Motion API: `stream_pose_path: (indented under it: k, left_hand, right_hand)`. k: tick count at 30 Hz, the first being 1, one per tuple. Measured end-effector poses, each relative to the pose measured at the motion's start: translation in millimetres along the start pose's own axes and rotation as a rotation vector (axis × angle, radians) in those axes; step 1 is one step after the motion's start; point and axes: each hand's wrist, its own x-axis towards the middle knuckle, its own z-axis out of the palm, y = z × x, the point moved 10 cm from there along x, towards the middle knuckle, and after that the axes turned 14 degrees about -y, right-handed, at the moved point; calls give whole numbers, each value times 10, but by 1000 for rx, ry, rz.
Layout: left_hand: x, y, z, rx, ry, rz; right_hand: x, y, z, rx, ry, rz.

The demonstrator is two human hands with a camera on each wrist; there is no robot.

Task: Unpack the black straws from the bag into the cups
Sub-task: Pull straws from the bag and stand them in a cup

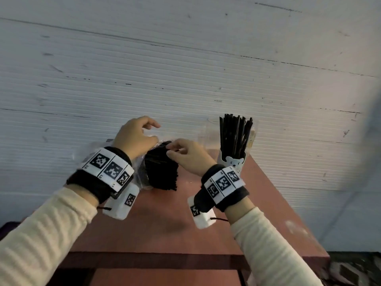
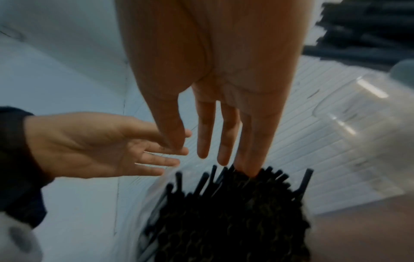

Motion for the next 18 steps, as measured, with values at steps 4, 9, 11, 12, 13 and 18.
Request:
stream_pose_path:
  k: [4, 9, 11, 12, 13, 18]
  left_hand:
    - [-3, -358, 12, 93, -113, -66]
    - [-2, -643, 29, 109, -171, -143]
    - [-4, -682, 13, 107, -173, -153]
    - [-6, -690, 14, 95, -177, -152]
    - [-16, -687, 11, 86, -178, -146]
    - [-28, -673, 33, 59, -190, -136]
  right_hand:
    - [190, -107, 445, -179, -172, 11]
    - [232, -214, 523, -276, -164, -26]
    - [187, -223, 432, -247, -163, -28]
    - [167, -200, 382, -244, -162, -23]
    - [146, -176, 330, -241, -162, -16]
    - [54, -21, 241, 18, -195, 53]
